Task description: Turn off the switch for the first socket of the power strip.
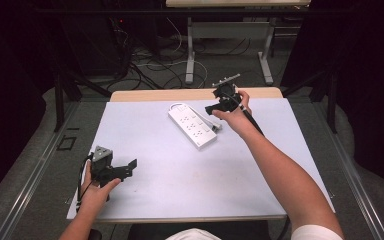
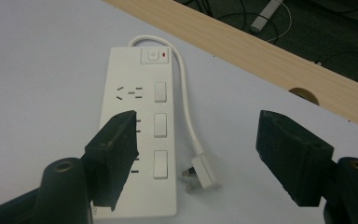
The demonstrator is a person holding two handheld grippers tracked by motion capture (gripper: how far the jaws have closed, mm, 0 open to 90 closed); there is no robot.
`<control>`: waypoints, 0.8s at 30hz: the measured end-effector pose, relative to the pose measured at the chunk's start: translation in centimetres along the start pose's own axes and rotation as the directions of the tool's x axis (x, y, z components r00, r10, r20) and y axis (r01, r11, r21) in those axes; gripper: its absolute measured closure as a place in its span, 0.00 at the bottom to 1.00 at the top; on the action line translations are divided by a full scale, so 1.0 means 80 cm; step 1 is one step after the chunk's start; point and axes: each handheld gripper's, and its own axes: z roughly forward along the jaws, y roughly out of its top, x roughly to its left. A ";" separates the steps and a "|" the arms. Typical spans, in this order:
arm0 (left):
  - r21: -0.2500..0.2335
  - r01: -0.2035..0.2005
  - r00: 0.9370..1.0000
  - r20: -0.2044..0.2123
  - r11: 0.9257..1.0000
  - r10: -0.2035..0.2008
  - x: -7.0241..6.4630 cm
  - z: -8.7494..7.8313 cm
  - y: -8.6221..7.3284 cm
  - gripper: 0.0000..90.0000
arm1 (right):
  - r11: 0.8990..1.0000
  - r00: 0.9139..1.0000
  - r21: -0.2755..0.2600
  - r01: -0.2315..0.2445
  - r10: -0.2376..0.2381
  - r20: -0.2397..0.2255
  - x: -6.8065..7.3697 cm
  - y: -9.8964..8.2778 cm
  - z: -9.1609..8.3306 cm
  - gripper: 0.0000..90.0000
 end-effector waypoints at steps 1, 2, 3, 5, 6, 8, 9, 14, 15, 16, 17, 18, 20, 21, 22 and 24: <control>0.000 0.001 1.000 0.000 1.000 -0.001 0.000 0.000 0.000 0.00 | 1.000 1.000 0.001 0.007 -0.007 0.003 0.001 0.003 0.004 0.33; 0.002 0.001 1.000 0.001 1.000 -0.001 0.001 0.000 0.000 0.00 | 1.000 1.000 0.007 0.006 -0.006 0.007 0.003 0.006 0.009 0.34; 0.003 0.001 1.000 0.000 1.000 -0.001 0.001 0.000 0.000 0.00 | 1.000 1.000 0.002 0.011 -0.011 0.004 0.004 0.007 0.011 0.35; 0.000 -0.001 1.000 -0.001 1.000 0.001 0.001 0.001 0.000 0.00 | 1.000 1.000 0.005 0.019 -0.019 0.002 0.006 0.009 0.016 0.36; 0.001 -0.002 1.000 -0.001 1.000 0.002 0.001 0.001 0.000 0.00 | 1.000 1.000 0.005 0.019 -0.019 0.002 0.006 0.009 0.016 0.36; 0.001 -0.002 1.000 0.000 1.000 0.002 0.000 0.002 0.000 0.00 | 1.000 1.000 0.011 0.009 -0.009 -0.004 0.009 0.011 0.022 0.37; 0.001 -0.002 1.000 0.000 1.000 0.002 0.000 0.002 0.000 0.00 | 1.000 1.000 0.019 0.018 -0.017 -0.008 0.009 0.012 0.024 0.38; 0.001 -0.002 1.000 -0.003 1.000 0.002 0.000 0.002 -0.001 0.00 | 0.999 0.999 0.025 0.032 -0.032 -0.005 0.012 0.015 0.035 0.40; 0.001 -0.002 1.000 -0.003 1.000 0.002 0.000 0.002 -0.001 0.00 | 1.000 1.000 0.022 0.020 -0.019 -0.007 0.014 0.016 0.037 0.40; 0.003 -0.003 1.000 -0.003 1.000 0.003 0.000 0.002 -0.001 0.00 | 0.999 0.999 0.027 0.032 -0.032 -0.005 0.013 0.016 0.039 0.40; 0.005 -0.005 1.000 -0.003 1.000 0.005 0.000 0.001 -0.001 0.00 | 0.999 1.000 0.028 0.029 -0.029 -0.003 0.014 0.018 0.044 0.40; 0.001 -0.004 1.000 -0.003 1.000 0.004 0.000 0.002 -0.001 0.00 | 0.999 1.000 0.028 0.029 -0.029 -0.003 0.014 0.018 0.044 0.40; 0.008 -0.005 1.000 -0.005 1.000 0.005 0.000 0.001 -0.001 0.00 | 0.999 1.000 0.029 0.030 -0.029 -0.009 0.015 0.020 0.048 0.41; 0.007 -0.005 1.000 -0.006 1.000 0.005 0.000 0.001 -0.001 0.00 | 0.999 0.999 0.032 0.036 -0.036 -0.003 0.015 0.021 0.051 0.42; 0.006 -0.002 1.000 -0.006 1.000 0.002 0.001 0.001 -0.001 0.00 | 0.999 0.999 0.029 0.036 -0.036 0.002 0.016 0.023 0.052 0.43; 0.005 0.000 1.000 -0.008 1.000 0.000 0.001 0.000 -0.002 0.00 | 0.999 0.999 0.020 0.039 -0.039 0.006 0.018 0.025 0.055 0.45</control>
